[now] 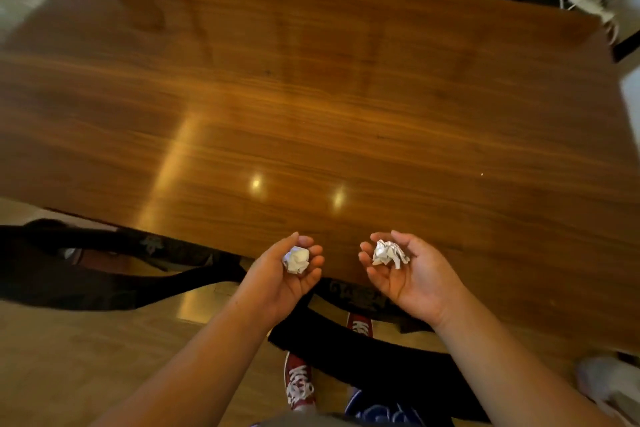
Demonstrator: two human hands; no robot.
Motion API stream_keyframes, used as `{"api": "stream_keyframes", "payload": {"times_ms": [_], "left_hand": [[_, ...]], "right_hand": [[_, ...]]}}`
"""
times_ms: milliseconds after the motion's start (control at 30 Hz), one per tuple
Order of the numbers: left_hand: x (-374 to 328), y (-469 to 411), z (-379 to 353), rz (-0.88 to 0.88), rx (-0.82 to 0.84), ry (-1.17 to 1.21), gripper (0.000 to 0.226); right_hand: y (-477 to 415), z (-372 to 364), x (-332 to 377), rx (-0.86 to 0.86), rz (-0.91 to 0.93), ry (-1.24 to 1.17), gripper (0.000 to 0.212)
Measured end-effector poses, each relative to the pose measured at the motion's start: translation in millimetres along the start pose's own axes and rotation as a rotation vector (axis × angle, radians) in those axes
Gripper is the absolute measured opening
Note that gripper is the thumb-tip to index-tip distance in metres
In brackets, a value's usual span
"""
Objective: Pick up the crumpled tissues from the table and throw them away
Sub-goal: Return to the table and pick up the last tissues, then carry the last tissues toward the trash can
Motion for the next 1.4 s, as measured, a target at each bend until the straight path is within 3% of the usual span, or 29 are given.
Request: {"api": "stream_keyframes", "payload": {"times_ms": [133, 367, 533, 867, 1067, 1400], "left_hand": [[19.1, 47.5, 29.0, -0.057, 0.016, 0.02, 0.034], [67.5, 118.2, 96.6, -0.105, -0.045, 0.057, 0.032], [108.8, 159.5, 140.7, -0.16, -0.157, 0.199, 0.028], [199.4, 238.2, 193.5, -0.317, -0.425, 0.571, 0.03], [267.4, 298.5, 248.6, -0.377, -0.599, 0.833, 0.031], [347.1, 390.0, 394.6, -0.446, -0.798, 1.219, 0.03]], "right_hand": [[37.3, 7.3, -41.1, -0.021, 0.073, 0.079, 0.034], [79.0, 36.9, -113.8, -0.089, 0.041, 0.276, 0.036], [85.2, 53.9, -145.4, -0.134, -0.042, 0.474, 0.036], [62.6, 37.1, -206.8, -0.057, -0.216, 0.889, 0.031], [44.4, -12.7, -313.1, 0.106, -0.366, 1.107, 0.032], [16.9, -94.8, -577.8, 0.317, -0.605, 1.356, 0.027]]}}
Point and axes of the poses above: each hand's wrist, its own y-axis away from the middle knuckle, its own z-axis out of the back of the hand, x = y × z, the point moved 8 cm from there along -y, towards the middle knuckle, and after that the axes turned 10 degrees about -y, right-handed, at the moved point
